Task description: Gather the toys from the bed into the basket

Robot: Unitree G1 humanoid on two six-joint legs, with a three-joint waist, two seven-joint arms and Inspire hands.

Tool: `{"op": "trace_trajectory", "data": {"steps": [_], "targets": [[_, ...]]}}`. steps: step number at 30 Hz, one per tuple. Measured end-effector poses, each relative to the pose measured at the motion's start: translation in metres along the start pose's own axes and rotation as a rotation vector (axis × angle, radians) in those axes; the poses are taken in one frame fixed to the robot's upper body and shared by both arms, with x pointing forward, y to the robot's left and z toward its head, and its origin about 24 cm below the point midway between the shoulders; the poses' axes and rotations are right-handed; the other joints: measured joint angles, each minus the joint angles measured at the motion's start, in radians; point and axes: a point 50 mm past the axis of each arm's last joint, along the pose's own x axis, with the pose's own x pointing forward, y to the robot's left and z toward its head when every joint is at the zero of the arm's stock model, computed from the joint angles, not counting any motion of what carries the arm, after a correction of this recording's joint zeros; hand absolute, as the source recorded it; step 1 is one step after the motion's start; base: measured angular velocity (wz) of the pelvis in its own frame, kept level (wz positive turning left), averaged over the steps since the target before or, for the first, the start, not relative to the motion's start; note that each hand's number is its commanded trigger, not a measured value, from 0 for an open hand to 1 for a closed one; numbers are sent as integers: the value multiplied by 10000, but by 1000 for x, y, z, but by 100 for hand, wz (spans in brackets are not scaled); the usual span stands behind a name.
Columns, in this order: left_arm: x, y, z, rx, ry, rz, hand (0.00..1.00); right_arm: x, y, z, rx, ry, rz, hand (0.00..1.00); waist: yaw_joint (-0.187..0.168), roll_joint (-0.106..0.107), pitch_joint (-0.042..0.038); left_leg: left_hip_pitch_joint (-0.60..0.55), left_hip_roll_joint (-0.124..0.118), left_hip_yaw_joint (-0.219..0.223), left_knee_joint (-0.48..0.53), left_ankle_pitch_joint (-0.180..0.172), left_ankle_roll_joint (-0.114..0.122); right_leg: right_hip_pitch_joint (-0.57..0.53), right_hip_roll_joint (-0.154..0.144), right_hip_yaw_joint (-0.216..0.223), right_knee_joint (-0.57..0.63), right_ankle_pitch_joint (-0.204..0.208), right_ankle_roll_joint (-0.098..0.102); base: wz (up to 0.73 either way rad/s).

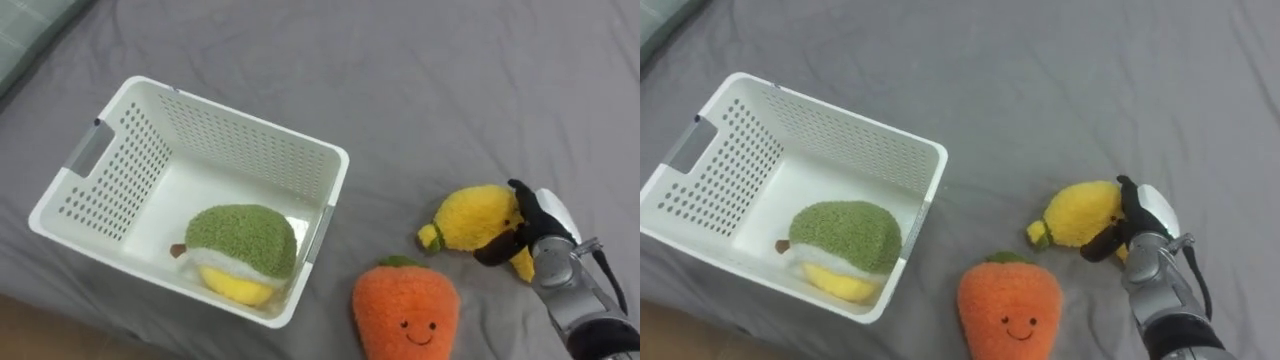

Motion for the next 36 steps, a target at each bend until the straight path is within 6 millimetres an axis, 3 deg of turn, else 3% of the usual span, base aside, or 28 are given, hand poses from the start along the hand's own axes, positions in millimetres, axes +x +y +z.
{"op": "trace_trajectory", "data": {"steps": [4,13,26,36], "targets": [[1,-2,5,322,-219,-268,0,1,-7,-8,-263,171,-341,100,32,53,35,-68,-8,-158,12,9,-8,2,7,-188,-10,0,0,11],[2,-1,3,688,-246,-515,0,-1,-4,-18,-361,450,-388,100,41,108,71,-67,-7,-190,-6,12,-14,5,-22,-175,-23,-3,3,1],[3,0,9,645,-503,-418,0,-1,-2,-21,-253,363,-203,100,87,135,52,28,6,-85,-36,37,-38,28,33,-34,-23,-2,1,-2],[3,2,13,452,-634,-366,0,-6,-5,5,-554,-1023,-122,100,-133,112,-37,451,27,169,-101,44,-28,313,-9,238,-12,-2,0,-8]]}}
